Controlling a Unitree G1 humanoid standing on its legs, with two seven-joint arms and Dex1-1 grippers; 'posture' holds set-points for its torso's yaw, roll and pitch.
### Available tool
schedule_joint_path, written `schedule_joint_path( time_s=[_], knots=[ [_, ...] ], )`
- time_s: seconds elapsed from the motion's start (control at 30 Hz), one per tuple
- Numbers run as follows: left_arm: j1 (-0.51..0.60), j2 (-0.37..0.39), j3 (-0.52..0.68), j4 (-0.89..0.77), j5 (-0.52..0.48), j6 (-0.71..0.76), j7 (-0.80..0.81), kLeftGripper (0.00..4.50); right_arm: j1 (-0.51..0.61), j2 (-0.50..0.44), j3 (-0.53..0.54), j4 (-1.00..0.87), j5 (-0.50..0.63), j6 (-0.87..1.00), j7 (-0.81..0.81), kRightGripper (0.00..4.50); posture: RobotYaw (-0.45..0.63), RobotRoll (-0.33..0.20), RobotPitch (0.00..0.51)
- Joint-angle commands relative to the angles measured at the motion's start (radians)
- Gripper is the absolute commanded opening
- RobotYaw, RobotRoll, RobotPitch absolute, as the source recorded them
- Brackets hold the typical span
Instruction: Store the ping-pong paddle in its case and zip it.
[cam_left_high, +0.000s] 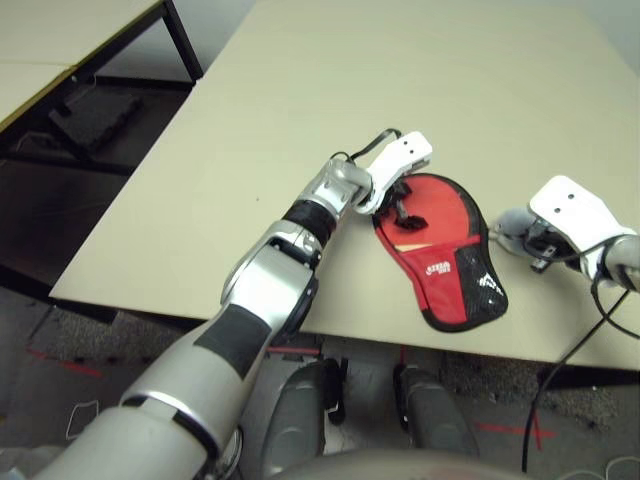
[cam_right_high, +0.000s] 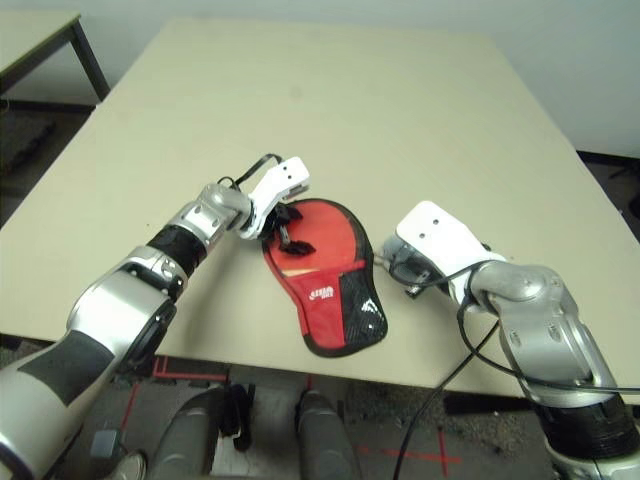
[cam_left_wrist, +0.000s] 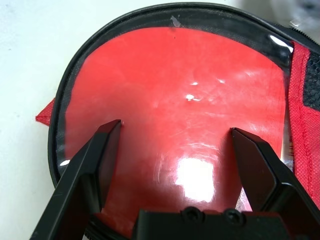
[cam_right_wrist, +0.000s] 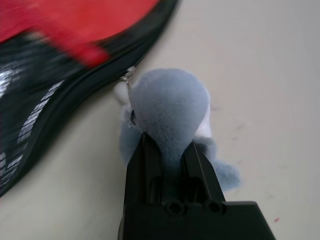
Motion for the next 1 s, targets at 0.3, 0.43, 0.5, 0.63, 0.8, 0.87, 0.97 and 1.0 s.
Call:
schedule_joint_path(
  time_s=[0.3, 0.43, 0.5, 0.63, 0.8, 0.87, 0.97, 1.0],
  knots=[
    [0.059, 0.006, -0.049, 0.097, 0.066, 0.032, 0.018, 4.50, 0.339, -0.099, -0.228, -0.290, 0.114, 0.238, 0.057, 0.19, -0.31, 0.000, 0.217],
    [0.058, 0.002, -0.047, 0.099, 0.066, 0.029, 0.023, 4.50, 0.346, -0.101, -0.249, -0.302, 0.144, 0.250, 0.047, 0.19, -0.31, 0.000, 0.215],
    [0.058, 0.001, -0.045, 0.100, 0.064, 0.029, 0.028, 4.50, 0.331, -0.101, -0.244, -0.295, 0.158, 0.253, 0.038, 0.19, -0.31, 0.000, 0.214],
    [0.060, 0.001, -0.041, 0.098, 0.062, 0.023, 0.039, 4.50, 0.272, -0.094, -0.237, -0.274, 0.203, 0.273, 0.038, 0.19, -0.30, 0.000, 0.207],
    [0.038, 0.031, 0.014, 0.035, 0.005, 0.020, 0.005, 4.50, 0.099, -0.133, -0.319, -0.221, 0.396, 0.434, 0.175, 1.93, -0.28, 0.000, 0.194],
    [0.028, 0.061, 0.056, -0.028, -0.036, 0.053, -0.022, 4.50, -0.020, -0.160, -0.355, -0.129, 0.466, 0.482, 0.223, 2.53, -0.26, 0.000, 0.183],
    [0.033, 0.117, 0.129, -0.163, -0.109, 0.122, -0.032, 4.50, -0.267, -0.146, -0.364, 0.062, 0.514, 0.529, 0.211, 3.41, -0.23, 0.000, 0.175],
    [0.041, 0.134, 0.154, -0.210, -0.129, 0.139, -0.016, 4.50, -0.344, -0.117, -0.357, 0.121, 0.510, 0.530, 0.181, 3.78, -0.22, 0.000, 0.172]
  ],
)
